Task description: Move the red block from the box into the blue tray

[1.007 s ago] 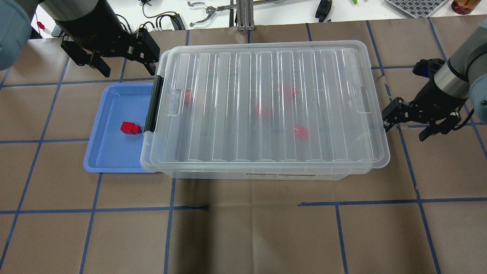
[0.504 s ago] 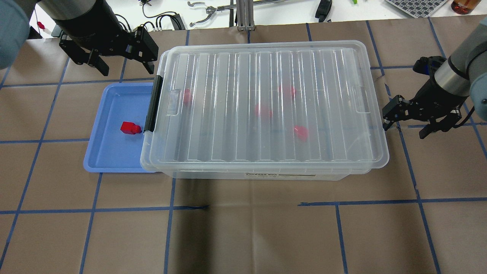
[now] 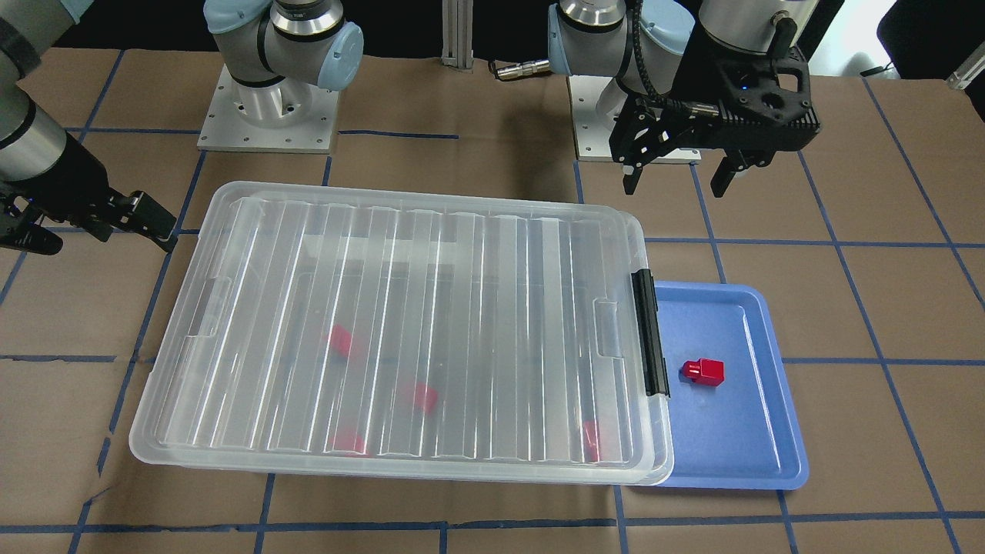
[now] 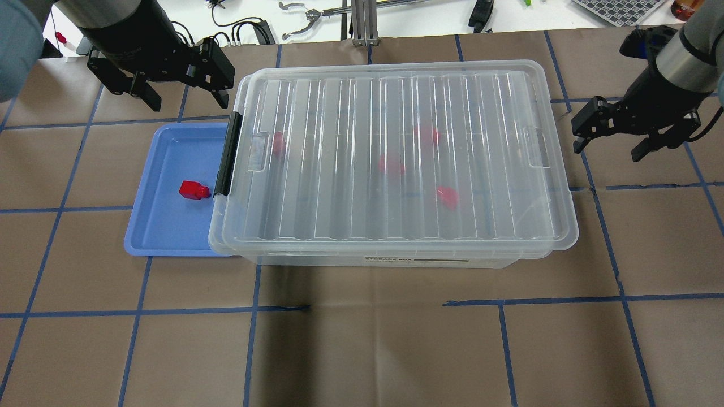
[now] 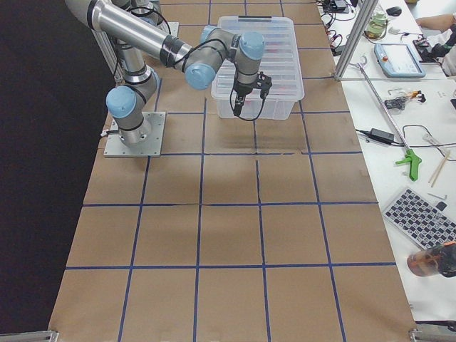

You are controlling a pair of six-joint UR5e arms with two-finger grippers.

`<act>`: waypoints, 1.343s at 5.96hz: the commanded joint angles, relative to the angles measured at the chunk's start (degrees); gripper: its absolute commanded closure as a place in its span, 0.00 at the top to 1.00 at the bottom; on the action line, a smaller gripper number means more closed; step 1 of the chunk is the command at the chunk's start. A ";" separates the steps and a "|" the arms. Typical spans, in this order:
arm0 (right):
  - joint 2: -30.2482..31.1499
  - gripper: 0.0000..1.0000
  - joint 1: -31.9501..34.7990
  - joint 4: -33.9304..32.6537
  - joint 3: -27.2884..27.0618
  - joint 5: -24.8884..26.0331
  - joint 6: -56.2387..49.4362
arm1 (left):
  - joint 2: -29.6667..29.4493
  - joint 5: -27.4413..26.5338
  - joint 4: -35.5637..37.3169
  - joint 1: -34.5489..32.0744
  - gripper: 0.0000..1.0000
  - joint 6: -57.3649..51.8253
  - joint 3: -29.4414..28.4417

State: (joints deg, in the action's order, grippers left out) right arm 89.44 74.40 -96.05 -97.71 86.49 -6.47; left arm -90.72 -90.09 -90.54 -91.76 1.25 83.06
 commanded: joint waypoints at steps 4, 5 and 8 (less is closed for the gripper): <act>-0.93 1.00 15.32 10.17 11.84 1.84 13.05 | 0.11 0.62 0.01 0.27 0.99 -0.10 0.00; -0.76 1.00 16.29 11.58 12.45 4.11 13.06 | 0.02 0.45 0.01 0.35 0.99 -0.10 0.00; -0.41 1.00 16.30 11.85 12.46 4.04 12.97 | 0.02 0.45 0.01 0.35 0.99 -0.10 0.00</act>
